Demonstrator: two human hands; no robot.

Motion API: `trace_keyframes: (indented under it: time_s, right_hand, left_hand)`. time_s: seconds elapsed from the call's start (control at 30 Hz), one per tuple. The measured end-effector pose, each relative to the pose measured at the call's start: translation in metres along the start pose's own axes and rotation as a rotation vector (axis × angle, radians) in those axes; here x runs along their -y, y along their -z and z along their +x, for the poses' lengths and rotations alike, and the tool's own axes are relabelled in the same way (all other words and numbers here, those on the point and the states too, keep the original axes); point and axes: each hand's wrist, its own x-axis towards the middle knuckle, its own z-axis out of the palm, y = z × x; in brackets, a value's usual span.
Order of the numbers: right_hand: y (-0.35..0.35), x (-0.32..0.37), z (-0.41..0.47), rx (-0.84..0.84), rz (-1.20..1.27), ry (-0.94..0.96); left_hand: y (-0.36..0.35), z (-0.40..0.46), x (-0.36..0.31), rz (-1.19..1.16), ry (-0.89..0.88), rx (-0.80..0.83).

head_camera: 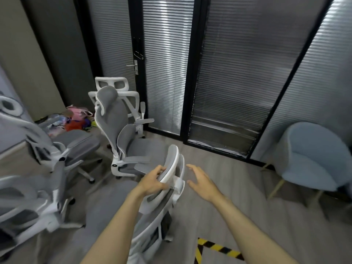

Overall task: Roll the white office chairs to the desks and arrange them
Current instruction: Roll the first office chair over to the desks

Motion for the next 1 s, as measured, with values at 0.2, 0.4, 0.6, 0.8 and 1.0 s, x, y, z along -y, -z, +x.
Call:
trace_keyframes:
  time_s: [0.2,0.4,0.6,0.8,1.0]
  right_hand:
    - [0.014,0.022,-0.047,0.048,-0.25,0.07]
    - [0.043,-0.004,-0.131,0.131,-0.439,-0.013]
    - [0.055,-0.036,-0.251,-0.051,-0.386,-0.094]
    - [0.067,-0.057,-0.37,-0.165,-0.301,-0.213]
    - [0.085,-0.084,-0.481,-0.315,-0.191,-0.336]
  left_hand:
    - [-0.039,-0.051,-0.02,0.164,-0.081,0.141]
    - [-0.095,-0.1,-0.042,0.194,-0.198,0.339]
    - [-0.152,-0.156,-0.077,0.306,-0.319,0.416]
    - [-0.228,-0.223,-0.111,0.622,-0.358,0.278]
    - [-0.32,-0.278,-0.12,0.98,-0.485,0.098]
